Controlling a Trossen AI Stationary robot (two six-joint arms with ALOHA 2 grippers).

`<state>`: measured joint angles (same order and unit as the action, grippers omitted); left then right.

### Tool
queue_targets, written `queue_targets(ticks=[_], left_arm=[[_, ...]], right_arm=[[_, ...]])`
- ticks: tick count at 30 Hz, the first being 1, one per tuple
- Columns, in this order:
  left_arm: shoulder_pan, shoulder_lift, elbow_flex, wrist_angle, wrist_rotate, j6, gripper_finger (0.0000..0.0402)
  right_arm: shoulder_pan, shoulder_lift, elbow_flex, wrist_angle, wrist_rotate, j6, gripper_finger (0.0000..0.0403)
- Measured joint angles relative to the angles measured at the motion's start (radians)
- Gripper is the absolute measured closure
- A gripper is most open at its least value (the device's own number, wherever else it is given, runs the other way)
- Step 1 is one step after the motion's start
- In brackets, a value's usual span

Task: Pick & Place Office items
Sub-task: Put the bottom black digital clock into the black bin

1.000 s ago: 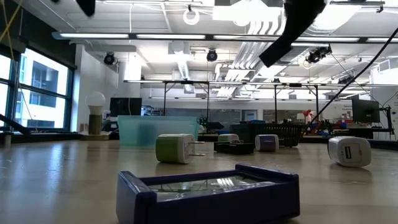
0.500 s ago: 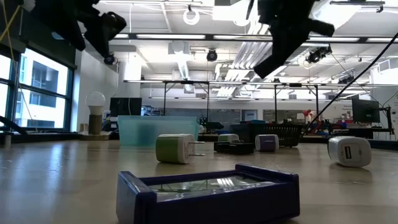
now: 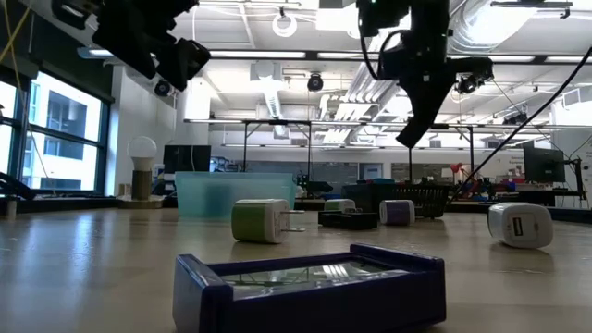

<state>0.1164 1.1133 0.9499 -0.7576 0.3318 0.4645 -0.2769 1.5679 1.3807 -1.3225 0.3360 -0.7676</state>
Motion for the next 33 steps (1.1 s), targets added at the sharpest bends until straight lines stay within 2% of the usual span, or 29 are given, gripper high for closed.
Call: queue_targets(ticks=[4, 8, 11, 16, 22, 27, 33], left_arm=[[0.082, 0.0, -0.007, 0.004, 0.07, 0.056, 0.0208], [0.141, 0.0, -0.013, 0.004, 0.079, 0.097, 0.0208], [0.171, 0.0, -0.017, 0.026, 0.099, 0.125, 0.0208], [0.191, 0.001, -0.03, 0.043, 0.136, 0.149, 0.0208], [0.191, 0.001, -0.053, 0.063, 0.14, 0.15, 0.0208], [0.191, 0.001, -0.097, 0.128, 0.196, 0.15, 0.0208], [0.191, 0.001, -0.131, 0.149, 0.197, 0.15, 0.0208]], right_arm=[[-0.024, 0.099, 0.109, -0.105, -0.007, -0.052, 0.0353], [-0.053, 0.213, 0.225, -0.191, -0.052, -0.114, 0.0353], [-0.086, 0.277, 0.282, -0.193, -0.088, -0.158, 0.0353], [-0.133, 0.328, 0.288, -0.194, -0.103, -0.23, 0.0353], [-0.174, 0.34, 0.288, -0.171, -0.105, -0.25, 0.0353], [-0.207, 0.348, 0.288, -0.157, -0.131, -0.251, 0.0353], [-0.205, 0.414, 0.288, -0.195, -0.084, -0.231, 0.0353]])
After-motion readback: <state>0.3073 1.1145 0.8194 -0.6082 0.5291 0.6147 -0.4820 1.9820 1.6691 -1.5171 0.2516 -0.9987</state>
